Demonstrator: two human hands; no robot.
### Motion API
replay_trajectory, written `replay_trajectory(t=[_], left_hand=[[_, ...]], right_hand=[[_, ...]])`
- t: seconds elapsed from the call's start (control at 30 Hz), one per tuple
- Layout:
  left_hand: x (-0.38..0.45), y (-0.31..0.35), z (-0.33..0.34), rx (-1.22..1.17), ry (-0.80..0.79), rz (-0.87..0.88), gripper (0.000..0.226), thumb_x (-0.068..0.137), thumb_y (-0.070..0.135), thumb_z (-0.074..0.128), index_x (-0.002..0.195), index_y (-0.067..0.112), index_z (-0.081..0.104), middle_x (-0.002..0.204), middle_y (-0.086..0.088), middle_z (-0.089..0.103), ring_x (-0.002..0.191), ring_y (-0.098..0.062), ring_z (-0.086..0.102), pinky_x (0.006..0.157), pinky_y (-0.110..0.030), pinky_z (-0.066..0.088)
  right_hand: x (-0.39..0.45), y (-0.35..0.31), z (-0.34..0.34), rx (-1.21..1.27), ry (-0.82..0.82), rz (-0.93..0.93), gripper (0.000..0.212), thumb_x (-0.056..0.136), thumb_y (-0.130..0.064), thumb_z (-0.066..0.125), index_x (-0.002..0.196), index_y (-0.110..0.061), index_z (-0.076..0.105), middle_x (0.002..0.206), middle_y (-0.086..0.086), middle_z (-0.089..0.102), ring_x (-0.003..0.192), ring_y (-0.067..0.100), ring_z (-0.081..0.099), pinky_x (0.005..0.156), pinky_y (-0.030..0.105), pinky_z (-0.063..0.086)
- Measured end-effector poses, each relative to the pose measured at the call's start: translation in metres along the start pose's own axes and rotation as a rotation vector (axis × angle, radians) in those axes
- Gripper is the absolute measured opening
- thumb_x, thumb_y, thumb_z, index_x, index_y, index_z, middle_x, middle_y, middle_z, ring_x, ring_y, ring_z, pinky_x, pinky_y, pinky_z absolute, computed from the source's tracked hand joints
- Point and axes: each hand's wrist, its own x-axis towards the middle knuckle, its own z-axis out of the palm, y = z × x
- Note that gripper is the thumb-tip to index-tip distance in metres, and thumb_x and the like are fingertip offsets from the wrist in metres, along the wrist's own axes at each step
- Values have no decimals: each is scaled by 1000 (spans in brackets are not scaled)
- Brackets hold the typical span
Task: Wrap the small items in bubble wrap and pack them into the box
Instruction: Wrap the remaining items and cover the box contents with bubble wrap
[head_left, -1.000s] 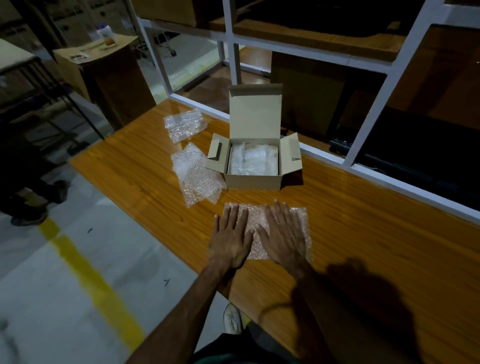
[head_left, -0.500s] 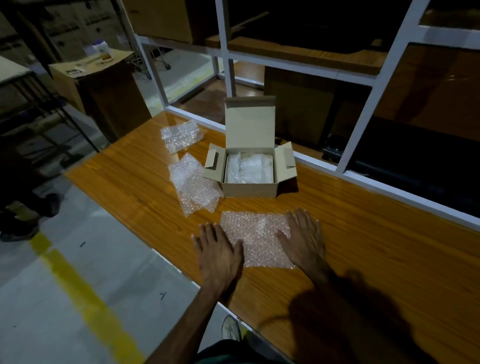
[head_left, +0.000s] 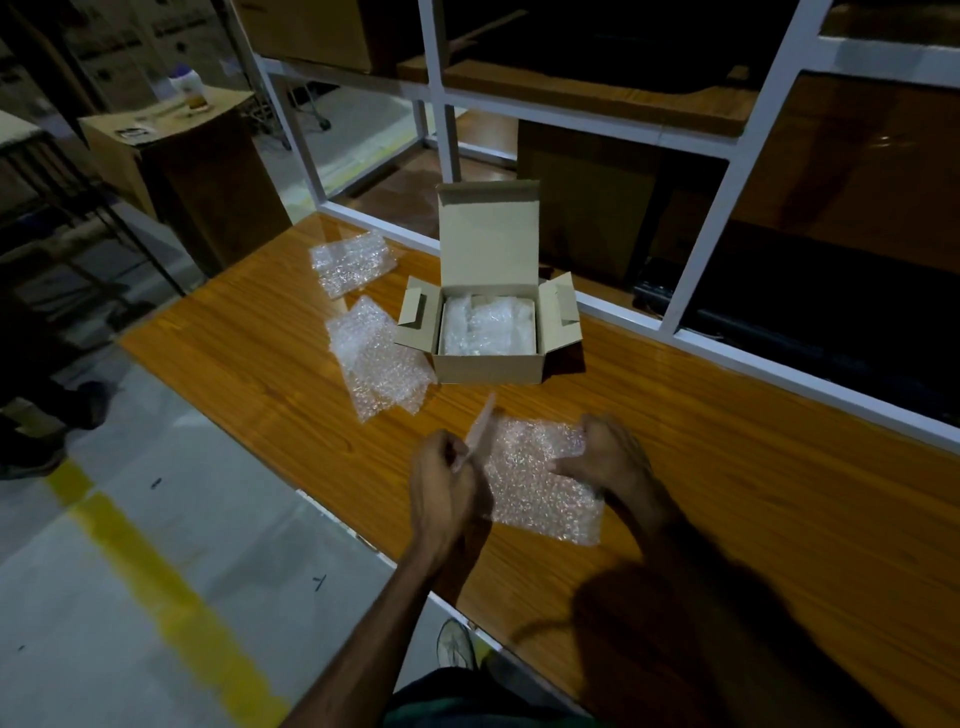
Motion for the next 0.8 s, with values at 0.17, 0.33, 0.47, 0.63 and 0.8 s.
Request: replay_trajectory(t=[0.17, 0.33, 0.47, 0.63, 0.8], left_hand=[[-6, 12, 18, 22, -55, 251, 14, 98, 9, 55, 96, 22, 60, 91, 4, 61, 82, -14, 58, 65, -35, 50], [-38, 19, 46, 101, -191, 477, 7, 101, 11, 59, 105, 15, 62, 104, -1, 62, 93, -17, 57, 79, -37, 50], [-49, 9, 53, 89, -255, 561, 12, 95, -3, 64, 101, 7, 62, 106, -8, 64, 99, -24, 61, 86, -41, 51], [-62, -17, 58, 183, -387, 676, 15, 102, 12, 63, 113, 2, 64, 129, -19, 66, 130, -32, 61, 105, -46, 52], [-59, -15, 53, 232, -515, 612, 48, 95, 56, 70, 113, 11, 73, 127, -4, 71, 141, -20, 53, 123, -36, 33]], right_hand=[[-8, -2, -11, 264, -106, 74, 38, 87, -51, 81, 109, -27, 60, 103, -3, 69, 92, 19, 70, 81, 44, 62], [-12, 9, -29, 603, -165, 168, 29, 107, -33, 61, 101, -5, 66, 92, 10, 74, 72, 22, 74, 66, 42, 66], [-14, 21, -39, 634, -211, 186, 19, 108, -14, 57, 100, -1, 67, 81, 19, 70, 62, 24, 67, 57, 36, 55], [-13, 27, -42, 587, -183, 155, 20, 109, -13, 51, 104, -7, 69, 84, 10, 73, 65, 20, 65, 53, 29, 44], [-3, 25, -45, 473, -68, 54, 23, 111, -24, 51, 104, -15, 70, 105, 9, 74, 85, 21, 67, 66, 34, 49]])
